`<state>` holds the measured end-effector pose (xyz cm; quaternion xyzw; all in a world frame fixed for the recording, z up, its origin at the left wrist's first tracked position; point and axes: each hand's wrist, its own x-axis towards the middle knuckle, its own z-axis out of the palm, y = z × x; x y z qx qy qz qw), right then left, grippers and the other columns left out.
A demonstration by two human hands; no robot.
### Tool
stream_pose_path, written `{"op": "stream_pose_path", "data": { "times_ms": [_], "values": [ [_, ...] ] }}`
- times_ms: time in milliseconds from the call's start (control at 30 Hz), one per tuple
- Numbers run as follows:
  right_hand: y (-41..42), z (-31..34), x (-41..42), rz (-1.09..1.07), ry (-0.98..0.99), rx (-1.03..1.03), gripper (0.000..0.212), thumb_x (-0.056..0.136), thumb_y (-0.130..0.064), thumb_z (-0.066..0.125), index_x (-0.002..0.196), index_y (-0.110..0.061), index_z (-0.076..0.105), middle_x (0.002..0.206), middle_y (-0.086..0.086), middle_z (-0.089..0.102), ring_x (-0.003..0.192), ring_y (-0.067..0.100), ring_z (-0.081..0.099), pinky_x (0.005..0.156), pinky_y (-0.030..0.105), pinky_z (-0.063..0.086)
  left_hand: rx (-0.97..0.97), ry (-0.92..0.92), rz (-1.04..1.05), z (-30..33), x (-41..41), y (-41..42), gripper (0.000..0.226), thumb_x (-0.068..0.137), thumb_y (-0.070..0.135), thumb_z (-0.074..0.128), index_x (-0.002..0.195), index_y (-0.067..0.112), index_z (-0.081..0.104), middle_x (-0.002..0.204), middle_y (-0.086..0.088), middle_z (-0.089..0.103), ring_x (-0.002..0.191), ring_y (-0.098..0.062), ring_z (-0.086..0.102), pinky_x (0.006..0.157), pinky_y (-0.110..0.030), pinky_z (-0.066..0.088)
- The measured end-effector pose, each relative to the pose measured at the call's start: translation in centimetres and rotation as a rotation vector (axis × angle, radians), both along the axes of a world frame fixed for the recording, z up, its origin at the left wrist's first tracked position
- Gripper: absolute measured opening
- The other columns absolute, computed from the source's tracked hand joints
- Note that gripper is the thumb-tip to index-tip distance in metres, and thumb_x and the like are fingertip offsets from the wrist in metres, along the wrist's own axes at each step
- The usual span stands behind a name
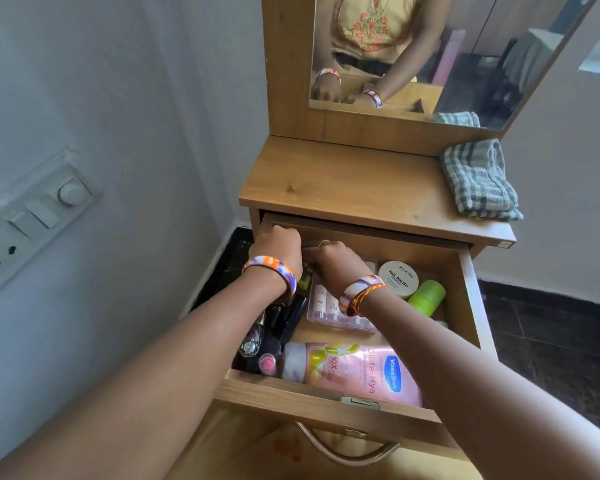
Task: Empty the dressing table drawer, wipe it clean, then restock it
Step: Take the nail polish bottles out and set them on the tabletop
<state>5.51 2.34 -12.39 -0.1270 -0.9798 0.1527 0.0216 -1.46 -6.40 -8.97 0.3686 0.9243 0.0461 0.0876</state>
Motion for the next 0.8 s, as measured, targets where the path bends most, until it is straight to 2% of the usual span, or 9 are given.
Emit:
{"op": "stream_pose_path", "data": {
  "times_ms": [100,200,300,333,433,533,633,733,800],
  "values": [
    [0.4,0.3,0.3,-0.091,0.119,-0.175,0.037,0.086,-0.002,0.051,0.117,-0.018,0.064,0.11,0.013,0.069,0.1,0.032,0.064,0.084,0.035,0.053,0.064,-0.022,0.025,1.3,-1.1,-0.1,0.018,0.087,0.008,0.057,0.098,-0.003,0.066,0.1,-0.018,0.065,0.09,-0.032,0.064,0.076,-0.035,0.052],
    [0.8,1.9,0.5,-0.141,0.174,-0.324,0.033,0.083,-0.001,0.051,0.105,-0.021,0.067,0.098,0.009,0.071,0.089,0.028,0.066,0.08,0.04,0.056,0.159,-0.052,0.043,3.3,-2.5,-0.3,0.015,0.083,0.012,0.062,0.089,0.002,0.07,0.093,-0.016,0.069,0.078,-0.027,0.061,0.066,-0.03,0.048],
    [1.5,4.5,0.1,-0.15,0.242,-0.428,0.015,0.088,-0.008,0.056,0.097,-0.016,0.065,0.083,0.001,0.066,0.076,0.016,0.063,0.066,0.021,0.053,0.295,-0.09,0.055,6.0,-3.4,-0.4,0.017,0.081,0.017,0.066,0.087,0.004,0.073,0.088,-0.011,0.071,0.073,-0.02,0.058,0.065,-0.026,0.041],
    [1.7,5.4,-0.1,-0.154,0.284,-0.461,0.01,0.088,-0.011,0.058,0.092,-0.019,0.064,0.079,-0.001,0.064,0.073,0.015,0.062,0.065,0.02,0.052,0.346,-0.097,0.062,6.9,-3.7,-0.4,0.017,0.081,0.018,0.067,0.088,0.004,0.073,0.088,-0.009,0.07,0.074,-0.018,0.058,0.066,-0.025,0.041],
    [2.3,7.4,-0.8,-0.193,0.438,-0.612,0.021,0.086,-0.01,0.061,0.077,-0.029,0.059,0.082,-0.001,0.064,0.086,0.024,0.067,0.073,0.038,0.058,0.471,-0.072,0.078,8.9,-4.6,0.0,0.016,0.079,0.016,0.069,0.088,0.004,0.073,0.088,-0.01,0.07,0.074,-0.018,0.059,0.066,-0.025,0.043],
    [3.2,8.2,-1.9,-0.269,0.5,-0.718,0.025,0.088,-0.005,0.057,0.083,-0.03,0.058,0.093,0.004,0.064,0.093,0.025,0.066,0.071,0.04,0.059,0.564,-0.004,0.091,9.8,-5.6,0.8,0.016,0.079,0.014,0.069,0.09,0.003,0.071,0.091,-0.013,0.07,0.075,-0.018,0.059,0.067,-0.025,0.044],
    [4.3,8.5,-3.2,-0.34,0.539,-0.675,0.035,0.088,0.003,0.05,0.087,-0.032,0.055,0.104,0.009,0.066,0.101,0.025,0.064,0.084,0.043,0.056,0.601,0.053,0.095,9.8,-6.6,1.9,0.018,0.082,0.014,0.068,0.095,0.002,0.071,0.095,-0.014,0.07,0.082,-0.023,0.063,0.07,-0.025,0.047],
    [5.0,8.4,-4.1,-0.337,0.525,-0.658,0.034,0.09,0.008,0.043,0.104,-0.021,0.055,0.104,0.006,0.063,0.103,0.023,0.061,0.085,0.032,0.053,0.618,0.083,0.083,9.0,-7.4,3.1,0.022,0.084,0.015,0.066,0.102,0.004,0.071,0.102,-0.014,0.07,0.091,-0.026,0.066,0.075,-0.026,0.049],
    [5.2,8.5,-4.5,-0.304,0.519,-0.611,0.035,0.09,0.01,0.041,0.107,-0.018,0.054,0.1,0.001,0.06,0.103,0.022,0.06,0.082,0.028,0.05,0.637,0.076,0.083,8.4,-7.8,3.6,0.024,0.086,0.017,0.065,0.106,0.005,0.07,0.106,-0.013,0.07,0.093,-0.025,0.066,0.075,-0.024,0.048]
  ]
}}
